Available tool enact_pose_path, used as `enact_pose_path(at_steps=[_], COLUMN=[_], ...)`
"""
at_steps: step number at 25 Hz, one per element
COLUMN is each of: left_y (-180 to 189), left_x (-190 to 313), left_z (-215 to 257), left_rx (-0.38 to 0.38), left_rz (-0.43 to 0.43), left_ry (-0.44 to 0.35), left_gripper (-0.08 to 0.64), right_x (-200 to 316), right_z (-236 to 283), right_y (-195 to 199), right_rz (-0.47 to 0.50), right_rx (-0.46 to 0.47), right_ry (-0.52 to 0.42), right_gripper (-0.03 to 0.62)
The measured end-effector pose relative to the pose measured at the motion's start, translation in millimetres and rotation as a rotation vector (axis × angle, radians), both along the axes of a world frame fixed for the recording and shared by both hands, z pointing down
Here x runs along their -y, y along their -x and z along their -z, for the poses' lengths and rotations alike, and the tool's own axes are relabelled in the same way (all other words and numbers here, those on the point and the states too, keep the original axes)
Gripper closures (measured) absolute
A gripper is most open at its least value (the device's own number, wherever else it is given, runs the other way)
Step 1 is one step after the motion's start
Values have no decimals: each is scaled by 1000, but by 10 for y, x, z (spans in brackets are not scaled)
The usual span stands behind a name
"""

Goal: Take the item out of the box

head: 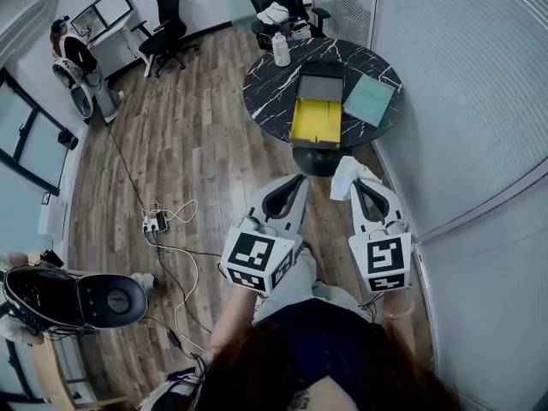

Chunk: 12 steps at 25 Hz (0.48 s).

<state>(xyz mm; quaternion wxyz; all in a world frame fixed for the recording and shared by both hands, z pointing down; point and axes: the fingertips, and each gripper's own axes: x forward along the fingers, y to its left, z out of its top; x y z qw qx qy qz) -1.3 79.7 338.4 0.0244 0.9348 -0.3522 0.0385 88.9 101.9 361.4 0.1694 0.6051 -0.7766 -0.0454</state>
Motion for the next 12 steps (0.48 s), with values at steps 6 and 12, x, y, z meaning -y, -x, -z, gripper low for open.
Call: enact_pose_path(at_steps=[6, 12], left_y=[-45, -73], left_x=[79, 230], left_z=[13, 29], left_rx=[5, 4], left_rz=[-10, -8], left_ry=[-1, -2], left_gripper=[531, 531], right_x=[73, 217], right_z=[11, 18], right_y=[-48, -83], right_rz=[-12, -13], right_rx=[9, 17], right_ry=[-1, 1], right_gripper=[566, 566])
